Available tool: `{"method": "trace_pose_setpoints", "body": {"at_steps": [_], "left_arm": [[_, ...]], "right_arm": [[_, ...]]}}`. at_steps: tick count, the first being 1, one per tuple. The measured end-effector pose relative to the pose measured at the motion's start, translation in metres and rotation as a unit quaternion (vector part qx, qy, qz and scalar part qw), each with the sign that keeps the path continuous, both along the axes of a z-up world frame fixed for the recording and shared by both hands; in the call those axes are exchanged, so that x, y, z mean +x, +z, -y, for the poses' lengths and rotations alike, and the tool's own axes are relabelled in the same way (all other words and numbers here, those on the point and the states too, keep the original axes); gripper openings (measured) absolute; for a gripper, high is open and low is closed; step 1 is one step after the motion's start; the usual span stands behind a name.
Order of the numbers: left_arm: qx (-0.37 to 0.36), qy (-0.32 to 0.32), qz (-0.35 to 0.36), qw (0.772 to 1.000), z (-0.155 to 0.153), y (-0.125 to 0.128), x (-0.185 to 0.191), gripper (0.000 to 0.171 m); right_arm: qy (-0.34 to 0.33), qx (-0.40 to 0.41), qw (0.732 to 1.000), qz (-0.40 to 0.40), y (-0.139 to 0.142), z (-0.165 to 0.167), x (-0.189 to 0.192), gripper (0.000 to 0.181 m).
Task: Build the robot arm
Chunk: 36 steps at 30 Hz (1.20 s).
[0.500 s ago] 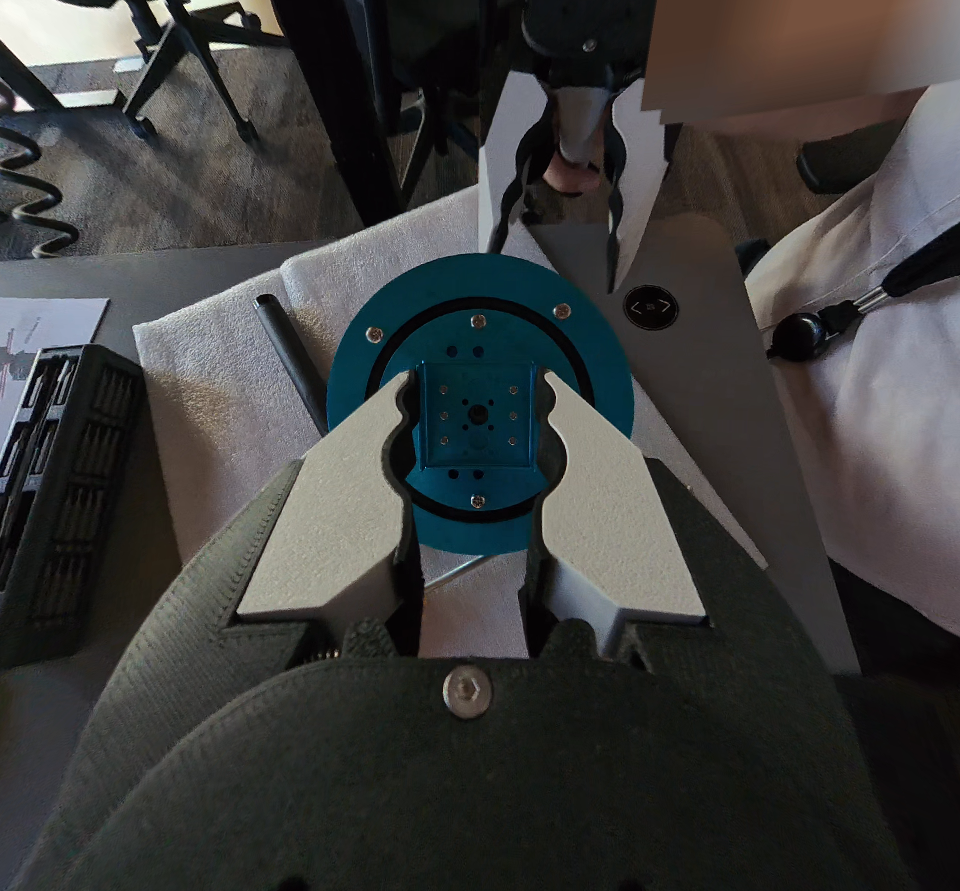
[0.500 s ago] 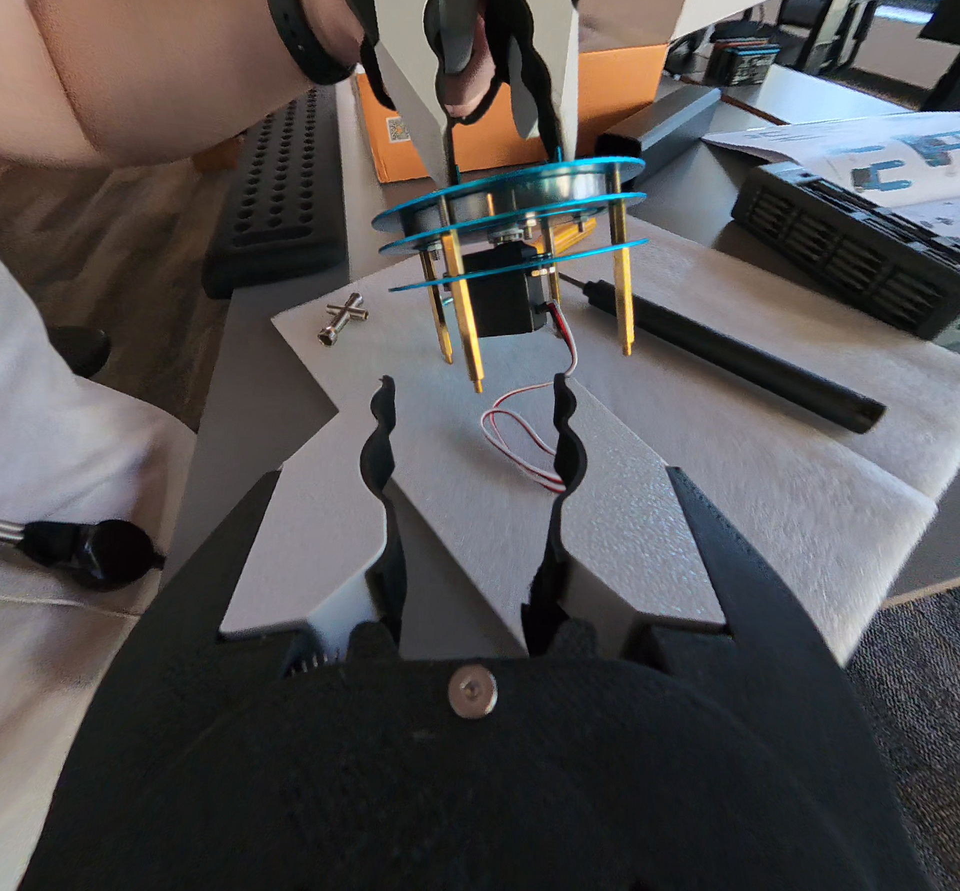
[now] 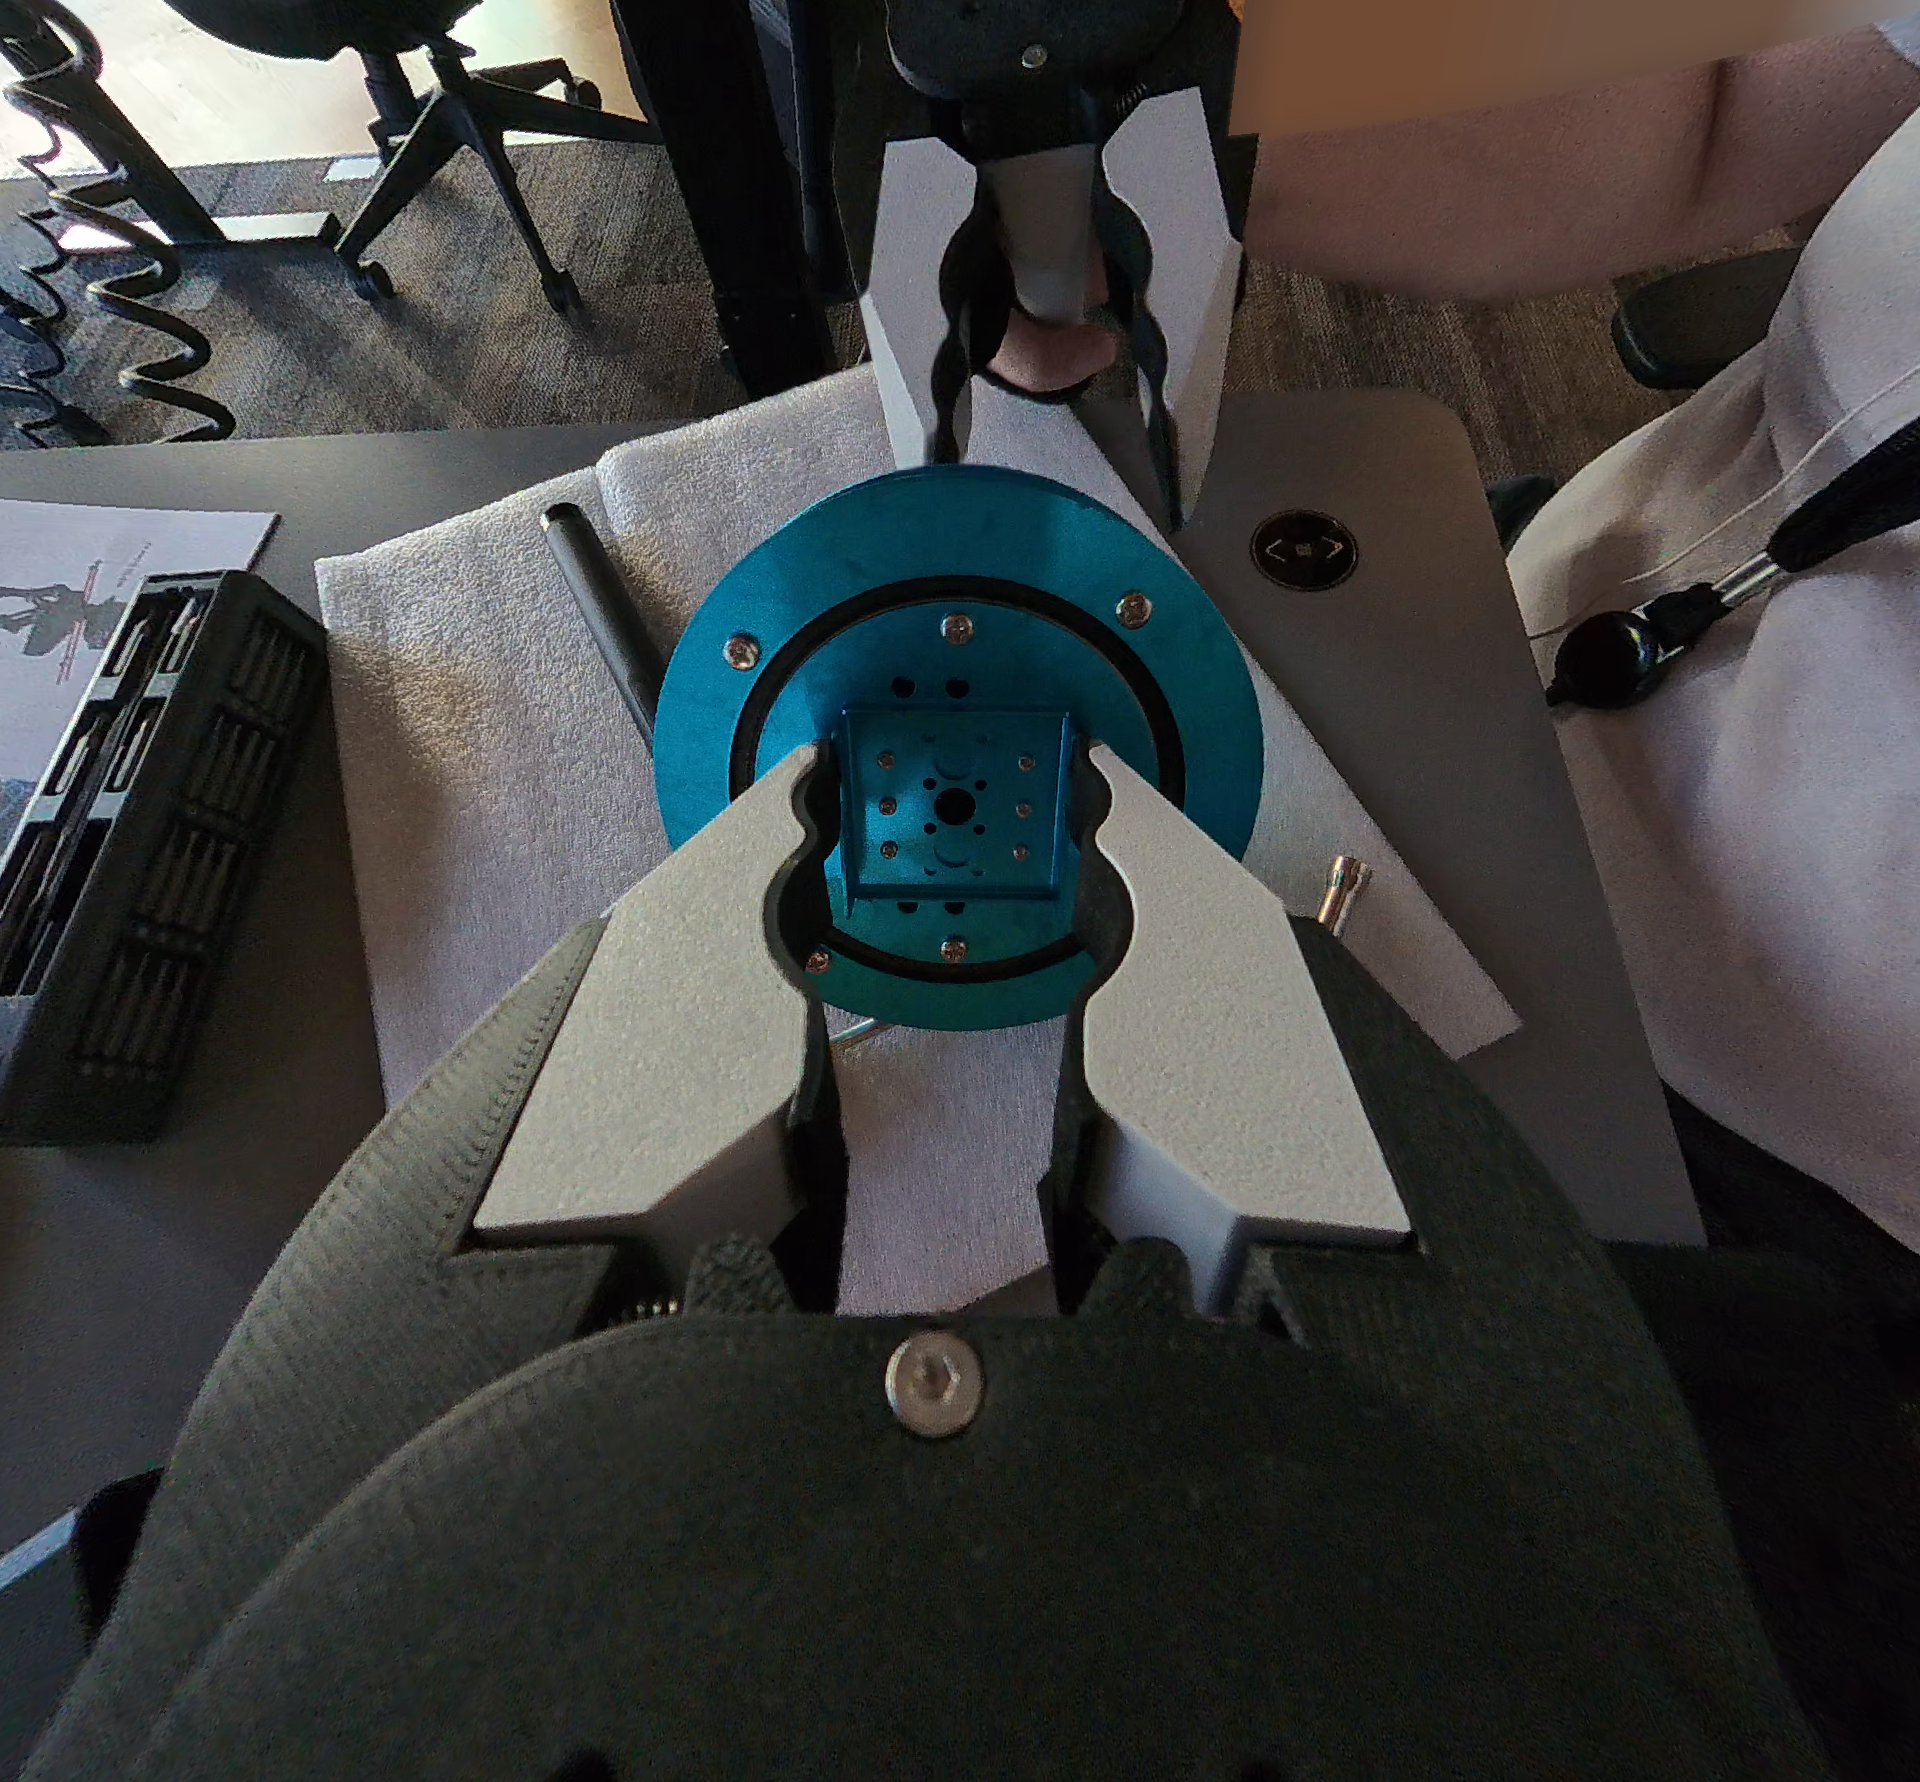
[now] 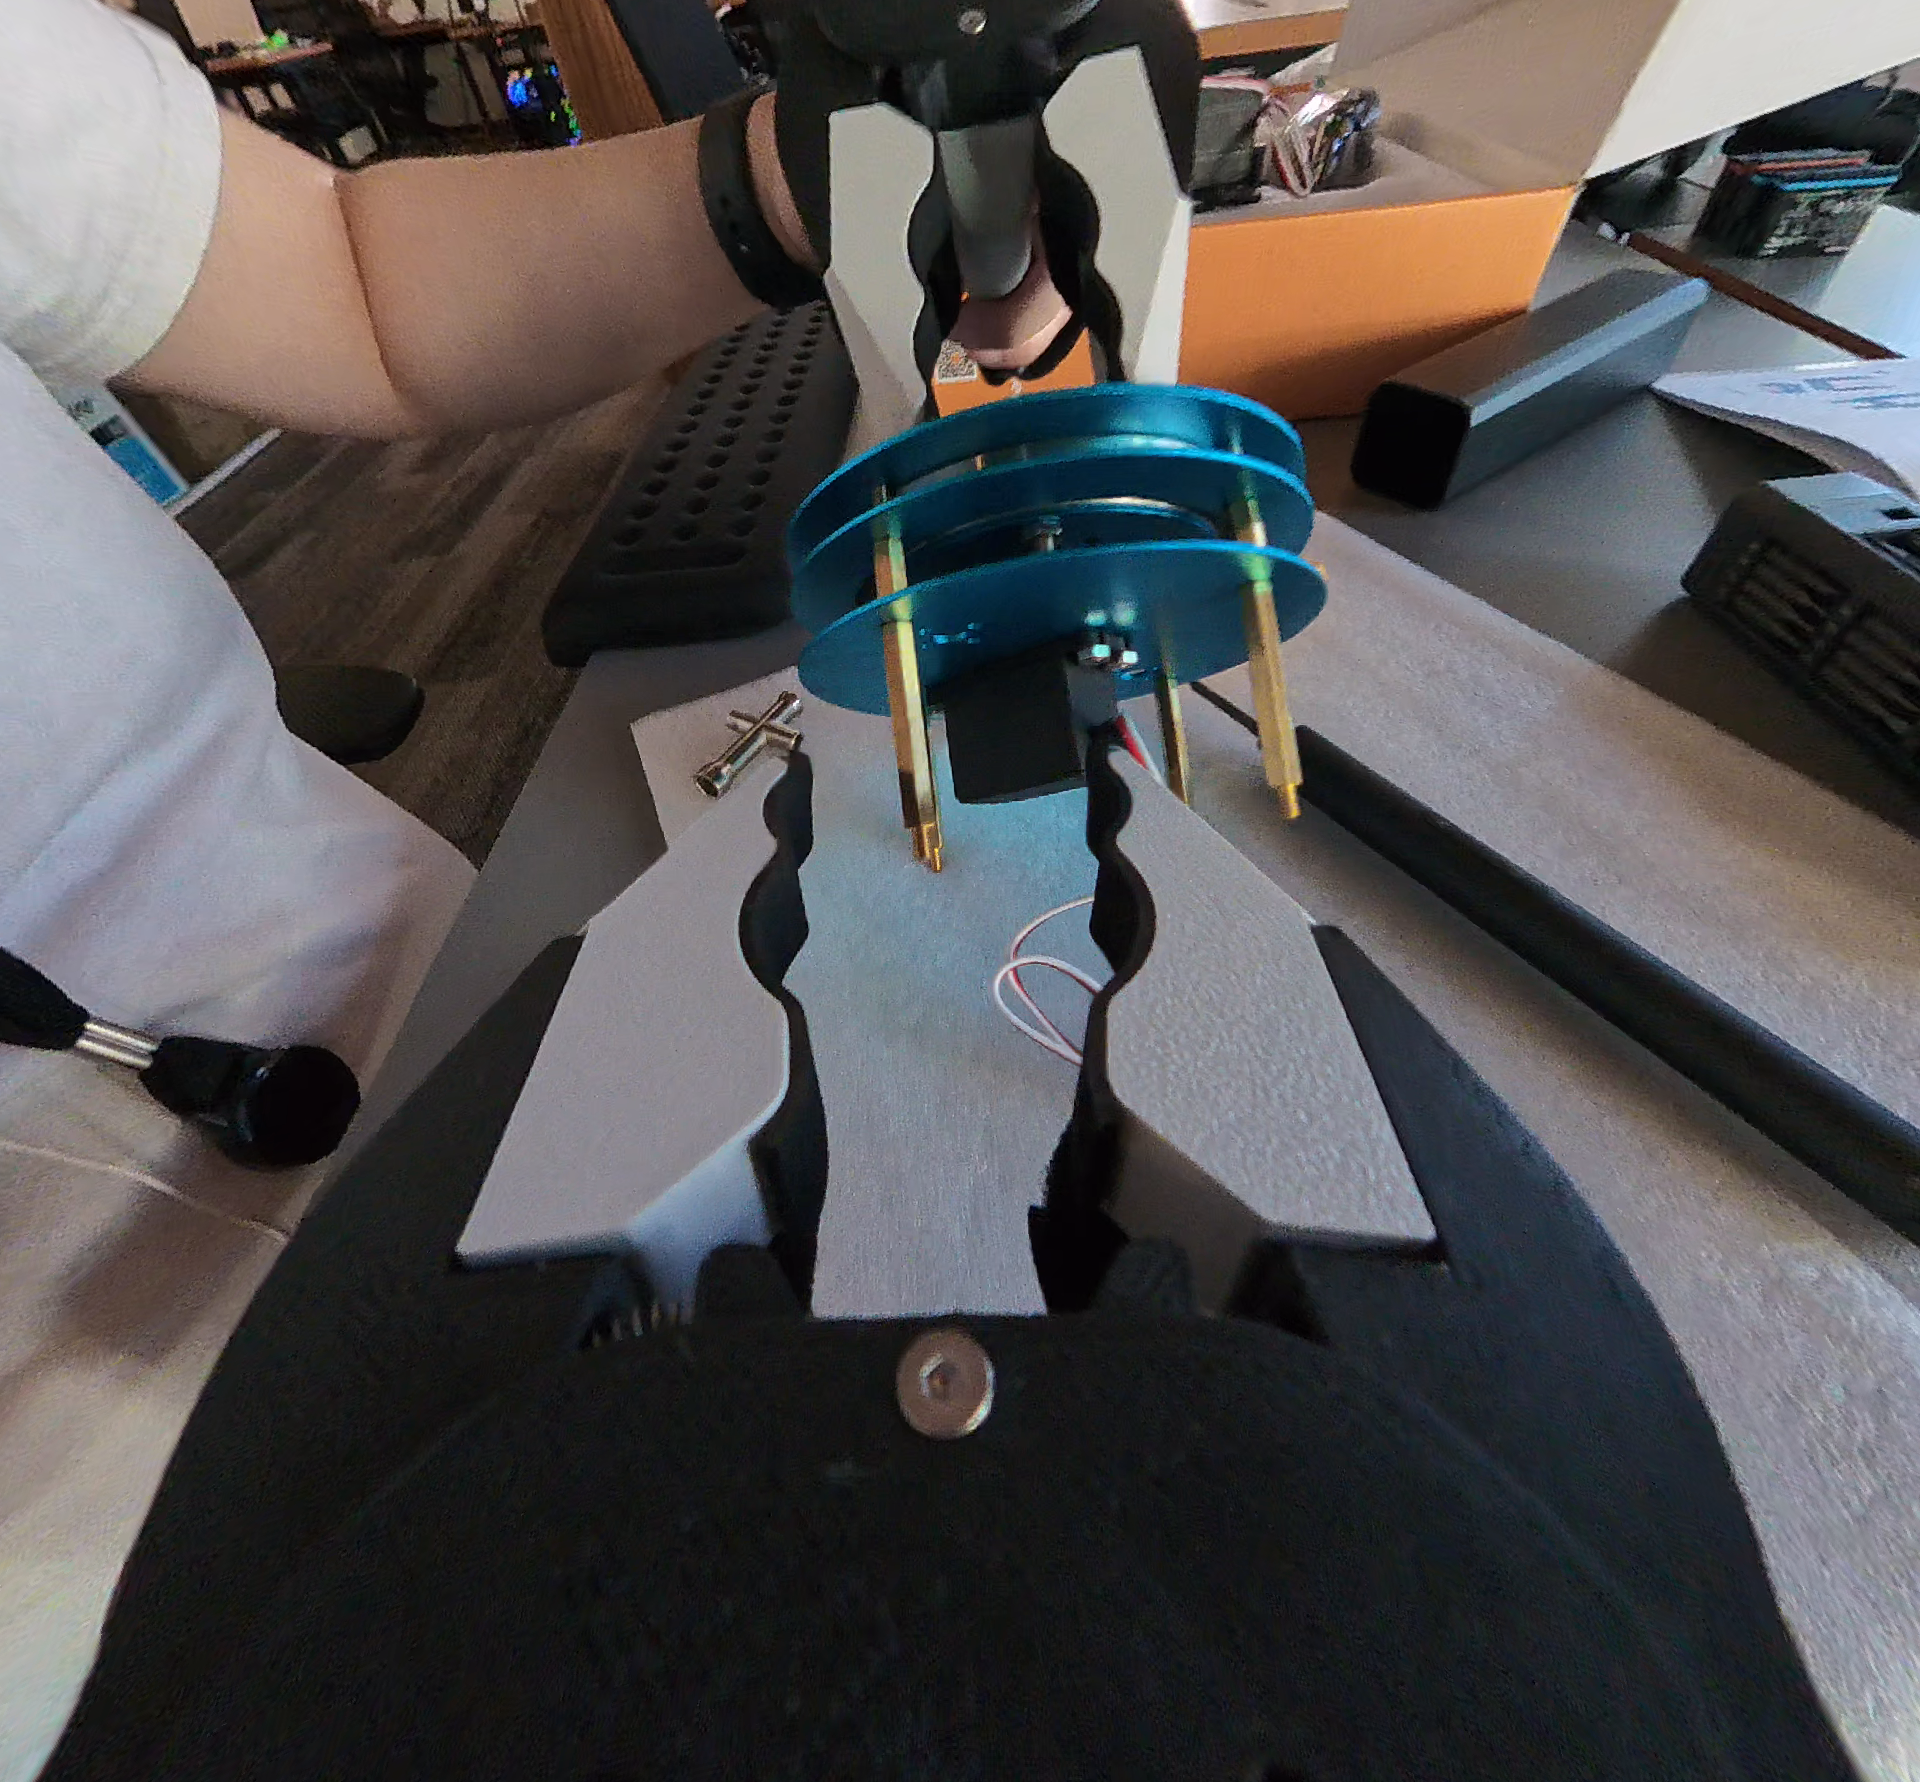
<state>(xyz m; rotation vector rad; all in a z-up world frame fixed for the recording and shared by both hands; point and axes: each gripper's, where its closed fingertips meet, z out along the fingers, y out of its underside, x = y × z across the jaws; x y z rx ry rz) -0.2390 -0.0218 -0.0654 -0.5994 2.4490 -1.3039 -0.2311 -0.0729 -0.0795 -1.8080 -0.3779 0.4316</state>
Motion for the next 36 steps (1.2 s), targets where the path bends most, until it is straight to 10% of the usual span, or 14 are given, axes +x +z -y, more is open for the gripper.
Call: {"method": "trace_pose_setpoints", "body": {"at_steps": [13,28,36], "left_arm": [[-0.019,0.001,0.016,1.000,-0.004,-0.002,-0.003,0.043],[-0.035,0.009,0.032,0.999,-0.008,-0.005,-0.006,0.043],[-0.026,0.009,0.030,0.999,-0.006,-0.004,-0.005,0.043]], "right_arm": [[0.062,-0.038,0.985,-0.155,0.013,0.002,0.033,0.036],[0.095,-0.090,0.991,0.038,-0.021,-0.030,0.007,0.034],[0.084,-0.107,0.991,0.005,-0.024,-0.030,0.007,0.029]]}}
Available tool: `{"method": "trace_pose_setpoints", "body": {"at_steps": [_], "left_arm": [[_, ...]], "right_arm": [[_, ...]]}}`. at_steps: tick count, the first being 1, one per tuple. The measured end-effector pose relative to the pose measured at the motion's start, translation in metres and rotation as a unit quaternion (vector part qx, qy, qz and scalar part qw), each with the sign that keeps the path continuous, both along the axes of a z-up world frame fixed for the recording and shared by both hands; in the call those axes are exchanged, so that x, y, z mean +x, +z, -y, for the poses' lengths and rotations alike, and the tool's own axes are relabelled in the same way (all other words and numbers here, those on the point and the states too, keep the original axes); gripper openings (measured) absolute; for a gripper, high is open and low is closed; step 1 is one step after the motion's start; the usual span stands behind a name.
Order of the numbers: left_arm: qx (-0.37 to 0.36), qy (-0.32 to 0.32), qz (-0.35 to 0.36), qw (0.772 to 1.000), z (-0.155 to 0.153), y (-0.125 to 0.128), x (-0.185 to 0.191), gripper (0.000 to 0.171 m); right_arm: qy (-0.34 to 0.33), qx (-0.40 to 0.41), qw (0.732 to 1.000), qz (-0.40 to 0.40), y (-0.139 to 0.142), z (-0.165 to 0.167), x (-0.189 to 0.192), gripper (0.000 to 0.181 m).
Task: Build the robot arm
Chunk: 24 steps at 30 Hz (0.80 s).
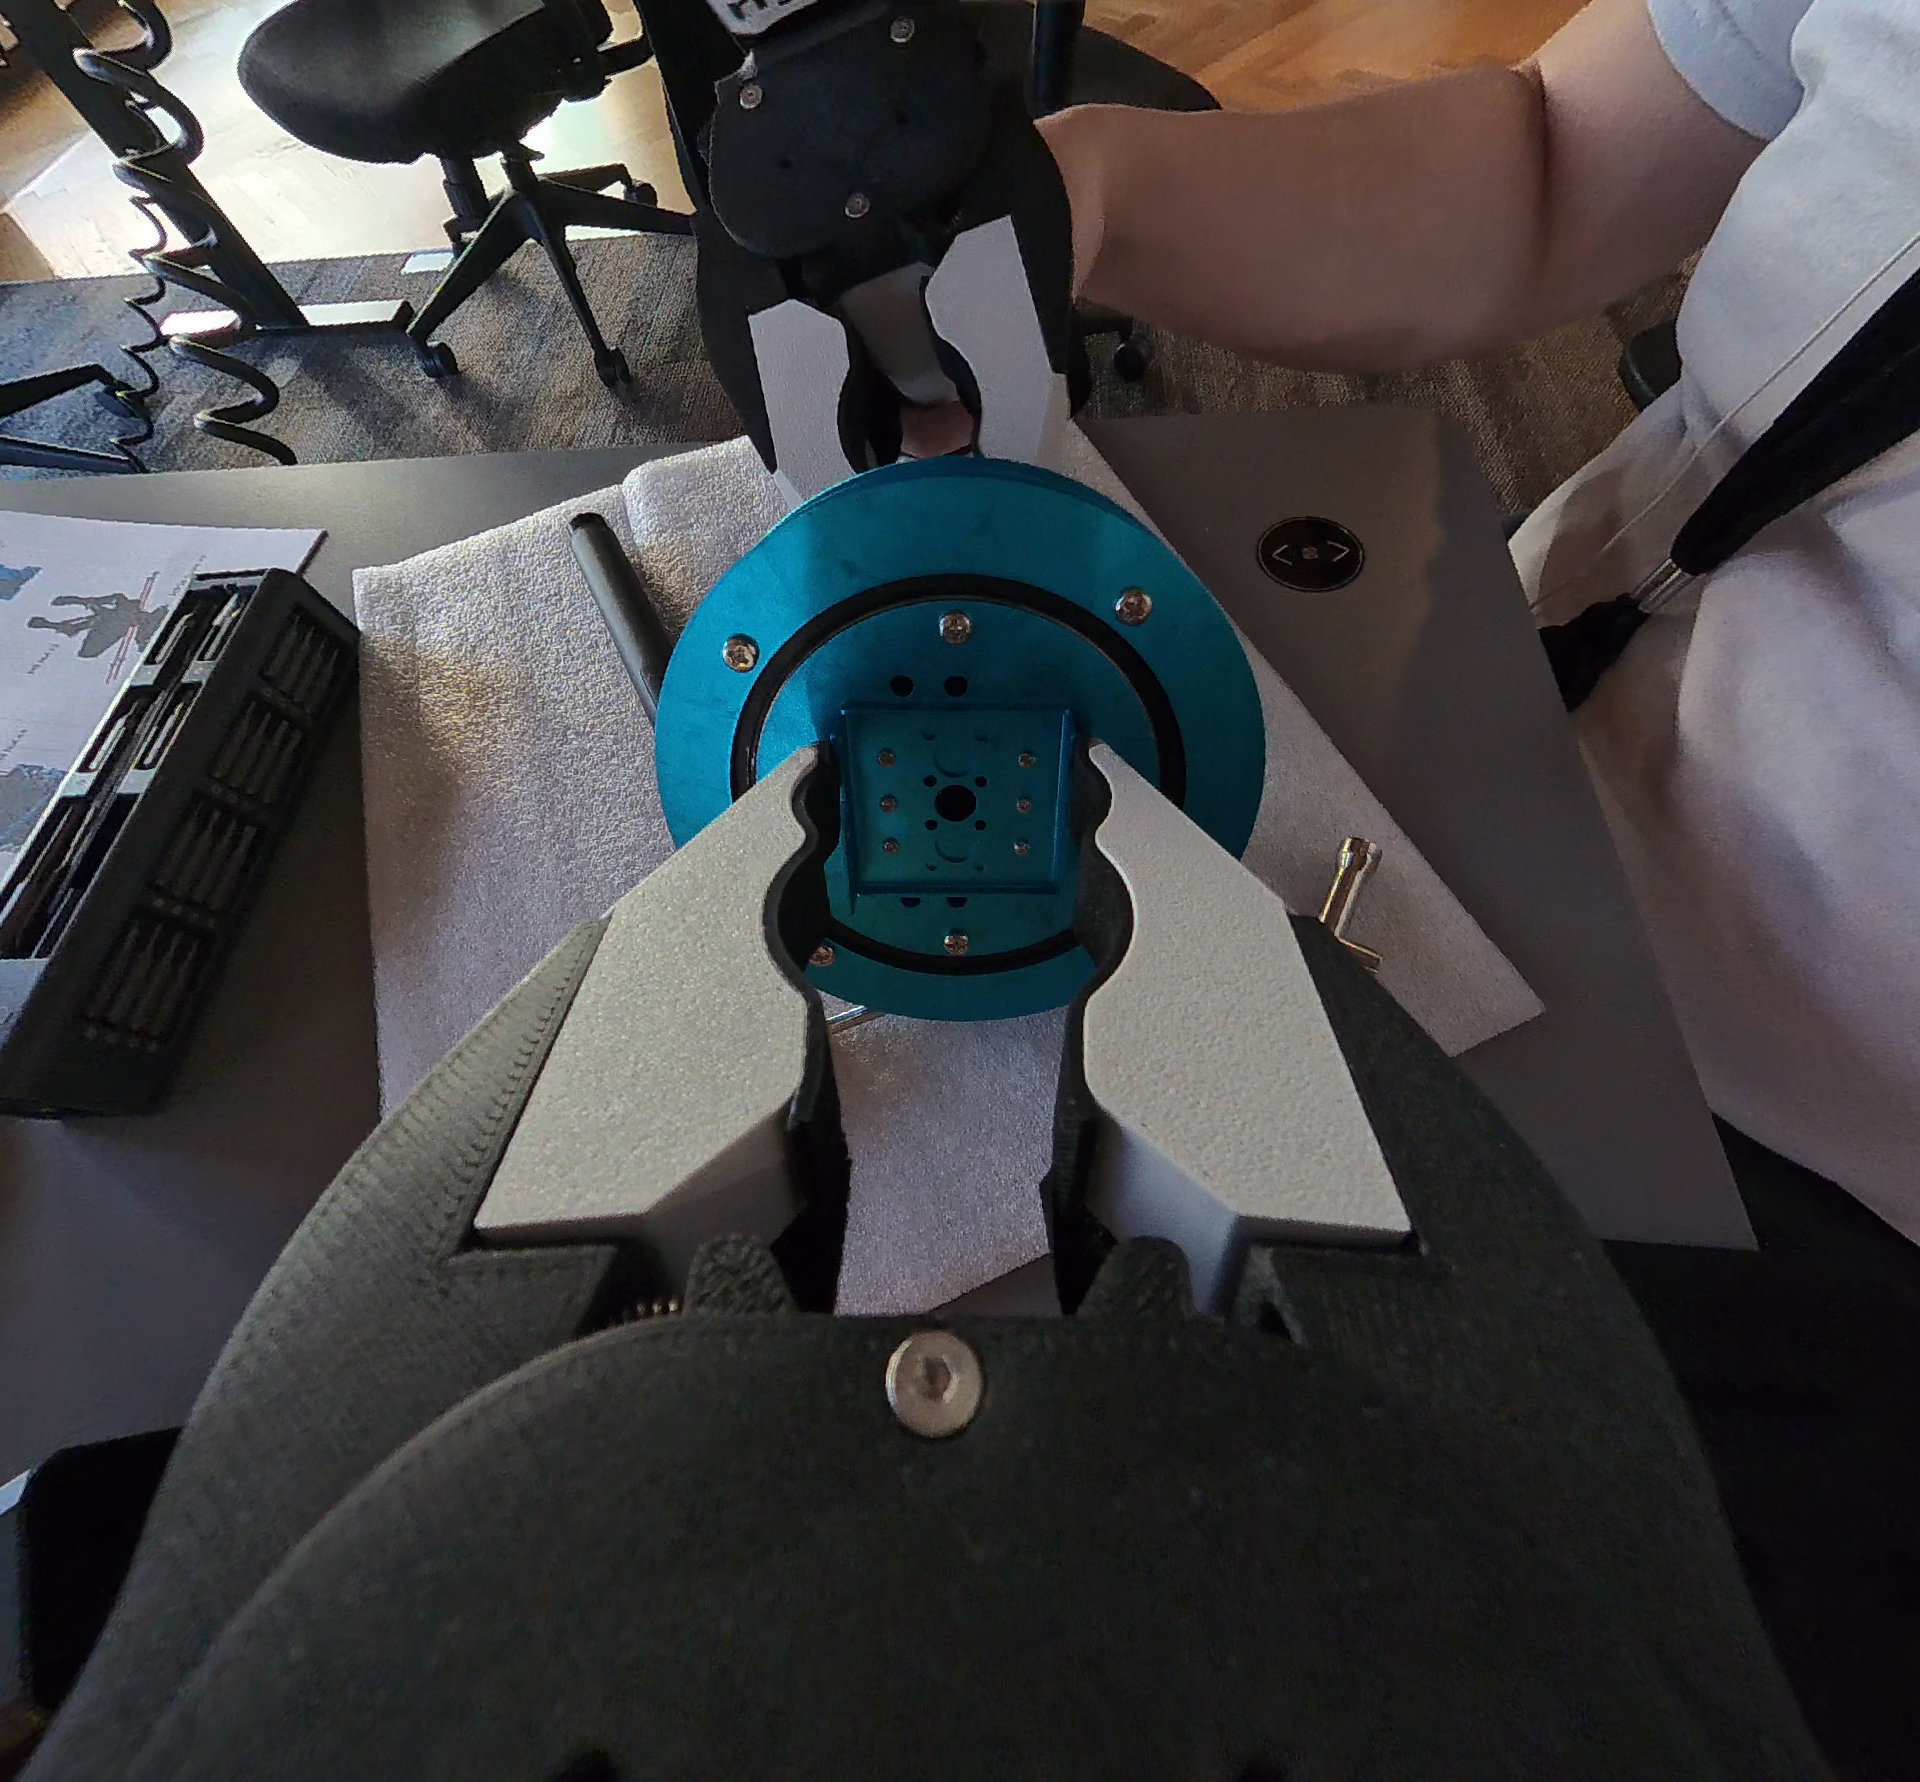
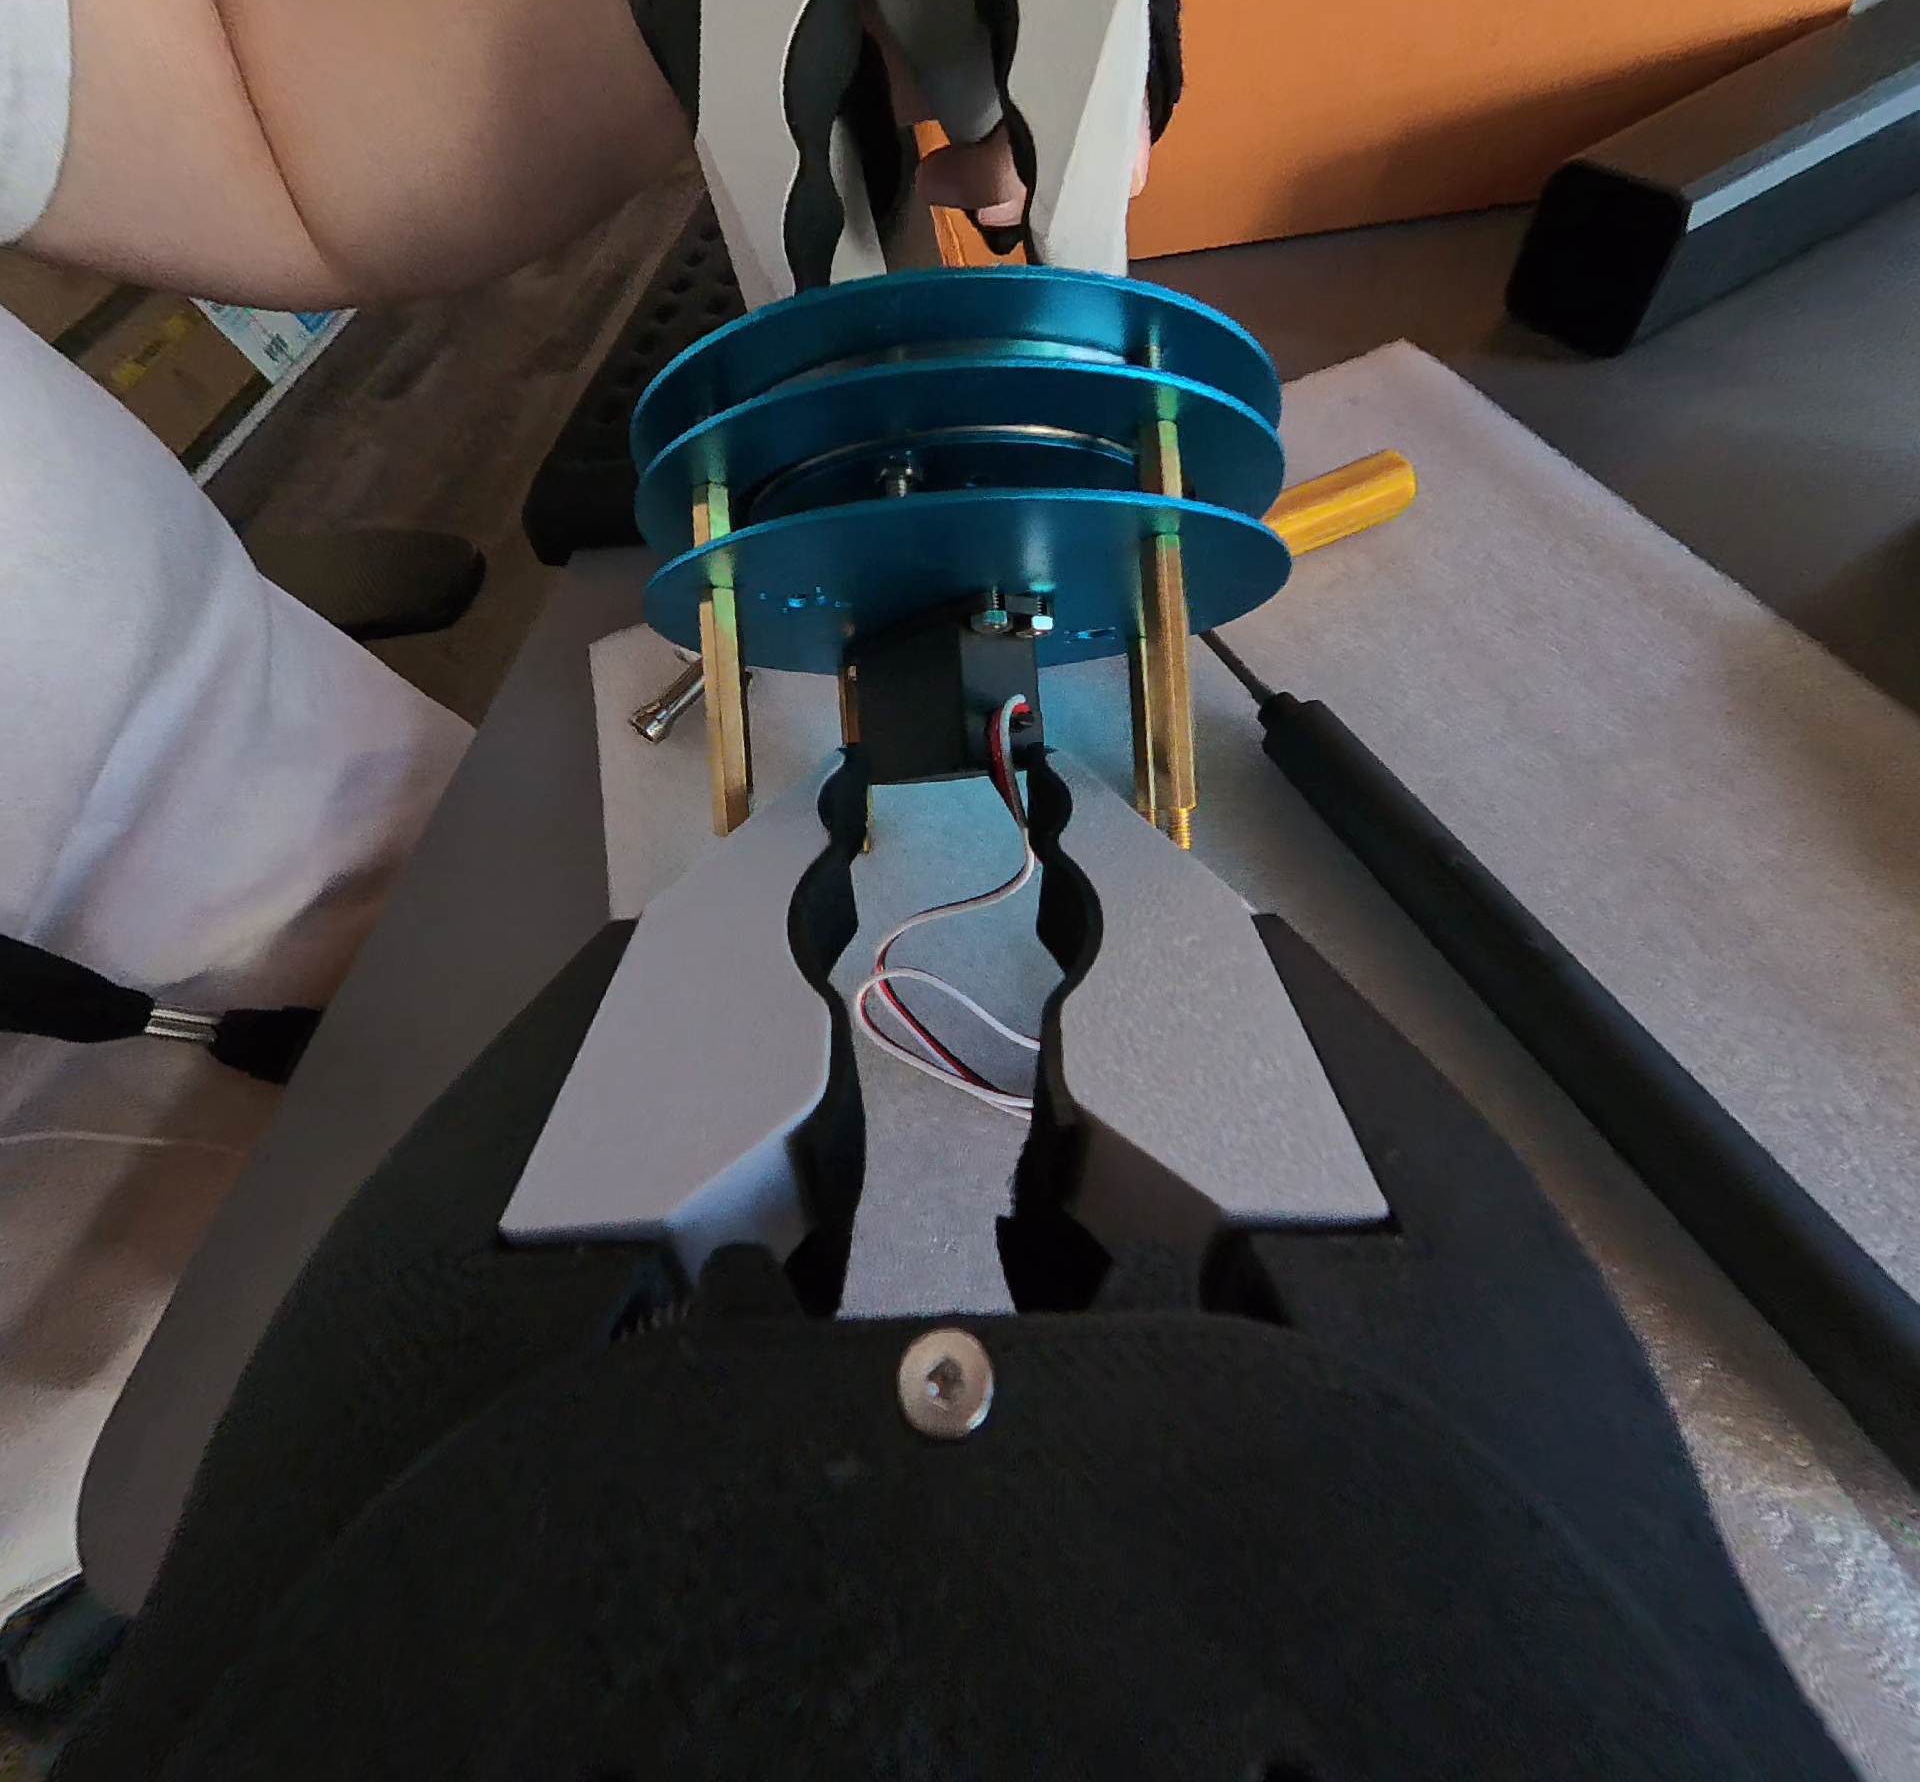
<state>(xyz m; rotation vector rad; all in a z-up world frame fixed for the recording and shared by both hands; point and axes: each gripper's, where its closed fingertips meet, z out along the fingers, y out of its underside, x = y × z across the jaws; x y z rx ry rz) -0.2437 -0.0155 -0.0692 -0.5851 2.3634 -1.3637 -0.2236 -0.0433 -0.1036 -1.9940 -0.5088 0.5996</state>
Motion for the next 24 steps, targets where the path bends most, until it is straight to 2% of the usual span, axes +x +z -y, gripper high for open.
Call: {"method": "trace_pose_setpoints", "body": {"at_steps": [6,13,20,22,24], "left_arm": [[-0.002,0.001,0.005,1.000,0.000,0.000,-0.001,0.043],[0.009,-0.004,0.015,1.000,0.003,0.001,0.000,0.043],[0.021,-0.011,0.041,0.999,0.004,0.001,-0.005,0.043],[0.027,-0.016,0.051,0.998,0.005,0.002,-0.006,0.043],[0.033,-0.018,0.057,0.998,0.004,0.001,-0.008,0.043]], "right_arm": [[-0.033,-0.026,0.998,0.045,-0.018,0.006,0.008,0.035],[-0.010,-0.030,0.999,-0.041,-0.006,0.001,0.005,0.036],[0.011,-0.090,0.990,-0.105,-0.008,-0.004,-0.008,0.041],[0.023,-0.091,0.983,-0.158,0.000,-0.006,-0.014,0.038],[0.019,-0.091,0.980,-0.174,0.000,-0.008,-0.013,0.032]]}}
